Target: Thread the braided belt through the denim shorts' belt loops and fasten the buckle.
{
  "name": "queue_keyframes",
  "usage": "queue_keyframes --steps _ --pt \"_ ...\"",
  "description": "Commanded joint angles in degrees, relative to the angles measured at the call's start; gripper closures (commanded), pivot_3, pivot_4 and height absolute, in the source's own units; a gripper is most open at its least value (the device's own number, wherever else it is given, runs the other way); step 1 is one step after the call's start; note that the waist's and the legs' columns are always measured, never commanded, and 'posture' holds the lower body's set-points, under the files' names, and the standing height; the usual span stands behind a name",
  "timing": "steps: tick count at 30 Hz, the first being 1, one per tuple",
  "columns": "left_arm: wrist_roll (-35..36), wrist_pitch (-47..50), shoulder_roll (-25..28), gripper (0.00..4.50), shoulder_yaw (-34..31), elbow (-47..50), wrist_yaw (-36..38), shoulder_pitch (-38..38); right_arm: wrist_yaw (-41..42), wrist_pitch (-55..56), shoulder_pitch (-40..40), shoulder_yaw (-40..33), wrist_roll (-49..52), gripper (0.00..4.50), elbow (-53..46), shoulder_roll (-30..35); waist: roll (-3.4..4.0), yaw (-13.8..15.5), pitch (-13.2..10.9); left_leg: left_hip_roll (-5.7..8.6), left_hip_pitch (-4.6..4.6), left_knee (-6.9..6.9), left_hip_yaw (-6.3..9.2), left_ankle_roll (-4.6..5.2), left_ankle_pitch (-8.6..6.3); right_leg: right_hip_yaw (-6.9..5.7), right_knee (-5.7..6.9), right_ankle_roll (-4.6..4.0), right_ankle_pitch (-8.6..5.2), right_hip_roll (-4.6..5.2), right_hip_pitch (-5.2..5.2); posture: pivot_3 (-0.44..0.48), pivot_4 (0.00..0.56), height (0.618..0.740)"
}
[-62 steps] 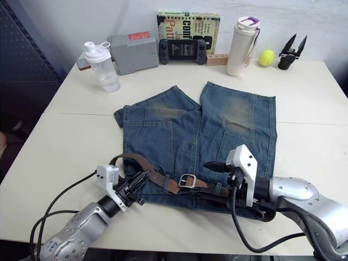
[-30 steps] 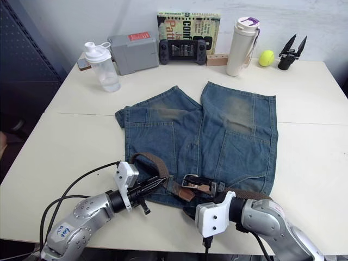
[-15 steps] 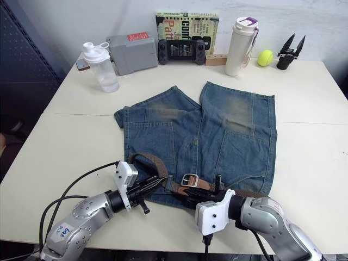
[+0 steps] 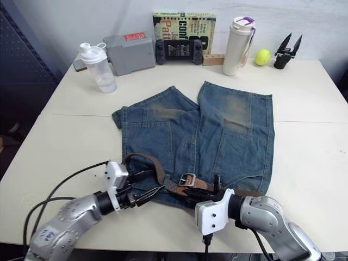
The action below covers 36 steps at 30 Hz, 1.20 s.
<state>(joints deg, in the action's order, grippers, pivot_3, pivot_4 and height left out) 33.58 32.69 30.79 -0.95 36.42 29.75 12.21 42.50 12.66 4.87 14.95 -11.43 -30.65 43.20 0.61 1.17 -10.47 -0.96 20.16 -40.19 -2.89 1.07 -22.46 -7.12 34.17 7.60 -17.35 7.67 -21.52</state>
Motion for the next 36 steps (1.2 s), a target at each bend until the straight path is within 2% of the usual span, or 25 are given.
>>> queue_keyframes --steps 1,2,5,8,10,14,16,20,26,29,31,36 --pt "1.06 -0.59 0.76 1.13 -1.89 3.47 1.25 3.64 0.17 1.02 -0.76 -0.78 1.05 4.5 0.33 -0.39 0.0 0.03 0.0 -0.01 0.01 0.0 0.0 0.0 0.0 0.01 -0.01 0.0 0.0 0.01 0.0 0.0 0.15 0.731" --pt "0.91 -1.2 0.53 1.3 -2.04 3.58 1.31 4.0 0.21 1.1 -0.95 -0.83 1.13 4.5 0.43 -0.42 0.0 0.23 0.0 -0.01 0.01 0.0 -0.01 0.0 0.0 0.01 -0.01 0.0 0.0 0.02 0.0 0.0 0.15 0.731" --pt "0.52 -2.1 -0.21 2.31 -2.46 3.31 0.83 3.91 0.22 1.16 -1.22 -0.93 1.6 4.5 0.5 -0.57 0.0 0.32 0.0 0.0 0.02 -0.08 0.01 0.01 0.0 0.01 0.04 0.0 0.0 0.08 0.02 0.0 0.15 0.731" --pt "-2.29 -2.95 -0.68 3.68 -0.91 1.75 -0.31 2.49 0.27 1.38 -1.21 -0.99 1.63 4.5 0.46 -0.54 0.0 0.19 0.0 0.03 0.02 -0.06 0.0 0.01 0.0 0.01 0.03 -0.01 0.0 0.05 0.01 0.0 0.15 0.731" --pt "-3.38 -2.77 -1.49 4.35 -0.07 0.92 -1.25 1.77 0.3 1.42 -1.13 -1.05 1.64 4.5 0.27 -0.58 0.0 0.16 0.0 0.06 0.02 -0.07 0.0 0.01 0.0 0.0 0.03 -0.01 0.0 0.01 0.01 0.0 0.15 0.731" --pt "-15.29 -6.1 2.03 4.43 6.9 -2.66 -2.05 2.27 0.44 0.62 -0.38 -2.13 2.67 4.5 -1.3 -0.26 0.0 0.17 0.0 0.08 0.01 -0.06 -0.01 0.01 0.0 0.01 0.03 0.0 0.0 0.01 0.01 0.0 0.15 0.731" --pt "-18.62 -6.96 2.53 4.43 8.53 -5.21 -2.9 2.08 0.73 -0.23 0.1 -2.91 3.63 4.5 -2.56 0.03 0.01 0.33 0.03 0.1 0.01 -0.05 -0.04 0.01 0.0 0.01 0.03 0.0 0.0 -0.02 0.0 0.0 0.15 0.731" --pt "-20.5 -7.51 2.49 4.43 9.59 -6.59 -2.3 1.37 2.63 -5.86 0.57 -7.51 9.04 4.5 -7.92 1.42 0.24 0.4 0.22 0.08 -0.03 -0.06 -0.04 0.03 0.01 0.07 0.06 0.0 0.0 0.11 0.04 0.0 0.15 0.731" --pt "-21.59 -8.64 1.94 4.43 10.13 -8.23 -1.57 0.66 9.47 -23.41 -1.58 -19.98 28.28 4.5 -14.72 8.43 0.33 0.44 0.3 0.04 -0.04 -0.06 -0.01 0.1 0.02 0.07 0.13 0.0 0.0 0.23 0.06 0.0 0.15 0.731" --pt "-21.97 -9.15 2.01 4.43 10.34 -8.76 -1.16 0.32 12.57 -27.99 -3.52 -25.84 34.4 4.5 -13.7 12.17 0.36 0.47 0.32 0.05 -0.04 -0.06 0.02 0.16 0.01 0.06 0.15 0.0 0.0 0.29 0.07 0.0 0.15 0.731" --pt "-22.27 -9.59 2.14 4.43 10.52 -9.07 -0.87 0.25 13.76 -29.69 -4.97 -28.84 36.76 4.5 -12.05 13.7 0.38 0.45 0.34 0.06 -0.05 -0.06 0.02 0.18 0.01 0.05 0.15 0.0 0.0 0.31 0.08 0.0 0.15 0.731" --pt "-22.57 -11.39 2.09 4.43 10.21 -9.65 -0.14 0.4 15.64 -23.83 -7.69 -33.53 31.13 4.5 -2.49 16.63 0.38 0.46 0.36 0.13 -0.04 -0.06 0.0 0.25 0.04 0.05 0.16 0.0 0.0 0.39 0.08 0.0 0.15 0.731"
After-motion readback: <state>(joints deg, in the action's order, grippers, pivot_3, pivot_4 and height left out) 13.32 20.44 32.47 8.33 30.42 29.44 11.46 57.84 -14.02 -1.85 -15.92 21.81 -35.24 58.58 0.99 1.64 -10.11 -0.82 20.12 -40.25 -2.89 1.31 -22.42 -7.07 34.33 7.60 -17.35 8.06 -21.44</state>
